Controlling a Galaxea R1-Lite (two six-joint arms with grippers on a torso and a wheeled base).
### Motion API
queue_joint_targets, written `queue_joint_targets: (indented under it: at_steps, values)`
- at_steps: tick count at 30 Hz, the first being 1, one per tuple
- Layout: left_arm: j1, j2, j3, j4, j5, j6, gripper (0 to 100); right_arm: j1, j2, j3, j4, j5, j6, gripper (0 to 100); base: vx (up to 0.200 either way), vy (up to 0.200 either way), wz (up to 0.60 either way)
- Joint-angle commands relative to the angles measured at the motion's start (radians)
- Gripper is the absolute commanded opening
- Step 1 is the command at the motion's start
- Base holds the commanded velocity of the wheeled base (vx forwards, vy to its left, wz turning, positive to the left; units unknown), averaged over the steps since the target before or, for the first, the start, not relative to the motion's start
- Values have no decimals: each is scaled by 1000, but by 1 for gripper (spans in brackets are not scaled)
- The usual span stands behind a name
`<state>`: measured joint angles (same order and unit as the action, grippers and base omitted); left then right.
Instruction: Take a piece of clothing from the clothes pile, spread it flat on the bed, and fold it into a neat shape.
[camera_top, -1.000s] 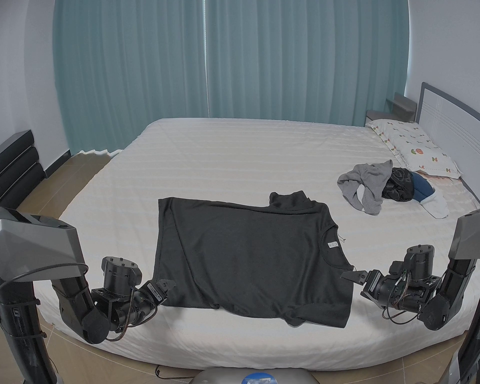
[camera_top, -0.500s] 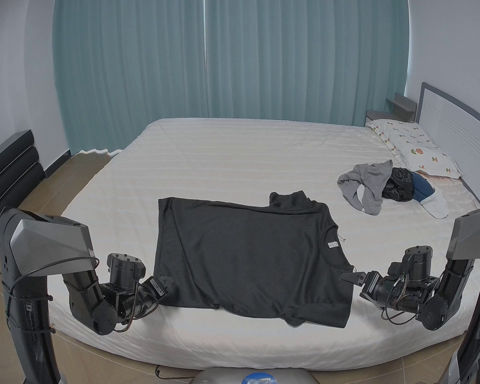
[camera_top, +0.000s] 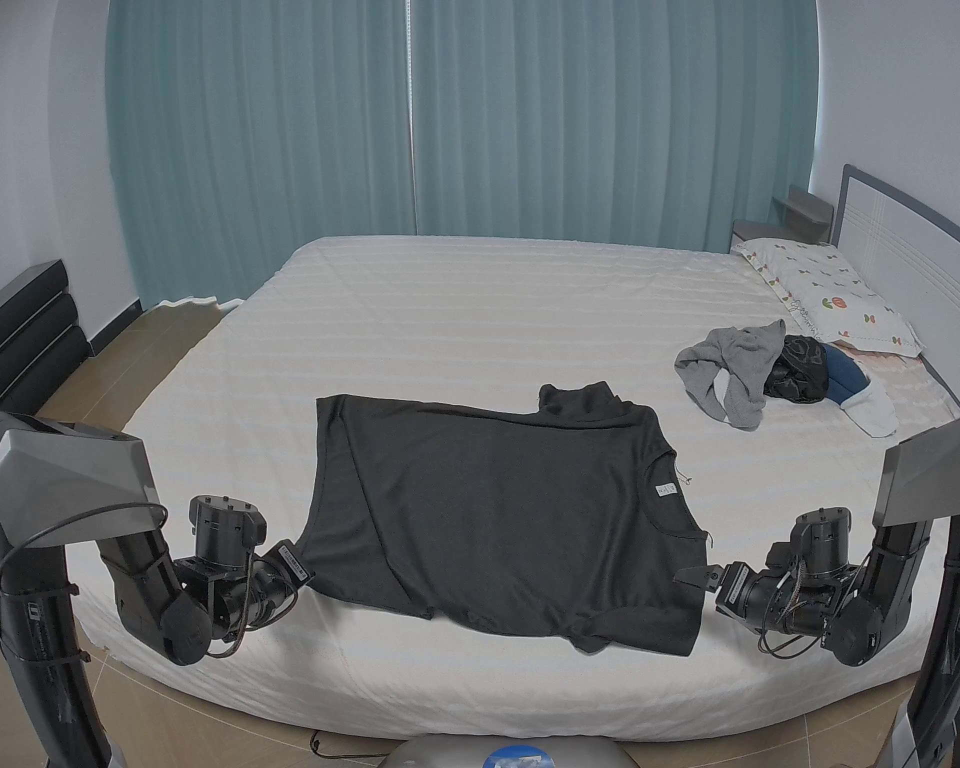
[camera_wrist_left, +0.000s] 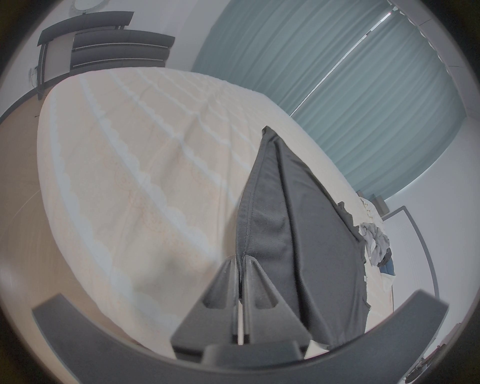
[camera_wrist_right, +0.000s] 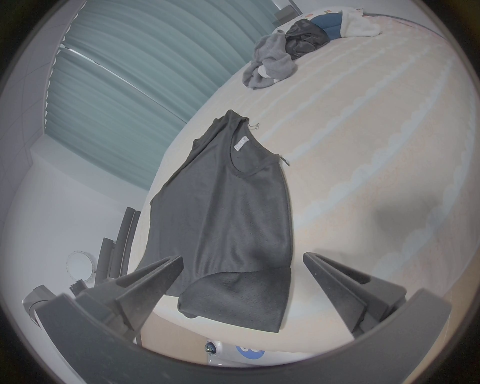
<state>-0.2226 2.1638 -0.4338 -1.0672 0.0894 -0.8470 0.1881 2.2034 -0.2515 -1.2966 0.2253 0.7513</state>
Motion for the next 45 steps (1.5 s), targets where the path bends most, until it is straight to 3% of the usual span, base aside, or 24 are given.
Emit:
queue_joint_targets:
  at_steps: [1, 6, 7, 19, 25, 26, 34, 45]
  values:
    - [2, -96, 20, 24, 6, 6, 0, -1, 52, -8, 0, 0, -3, 100, 0, 0, 0]
    - [3, -141, 18, 84, 7, 14, 0, 5, 75, -28, 0, 3, -10, 100, 0, 0, 0]
    - [3, -142, 18, 85, 7, 14, 0, 5, 79, -34, 2, 3, -10, 0, 0, 0, 0]
    - [34, -136, 14, 81, 7, 40, 0, -2, 42, -178, 31, -9, -7, 0, 0, 0, 0]
    - [49, -127, 0, 73, 13, 34, 0, -7, 16, -313, 145, -66, -7, 0, 0, 0, 0]
    - [55, -127, -5, 64, 16, 36, 0, -24, 24, -396, 200, -89, -7, 0, 0, 0, 0]
    - [57, -125, 0, 29, 16, 36, 0, -33, 73, -635, 364, -106, -4, 0, 0, 0, 0]
    - [55, -99, -2, 27, 15, 36, 0, -24, 220, -845, 372, -113, -13, 0, 0, 0, 0]
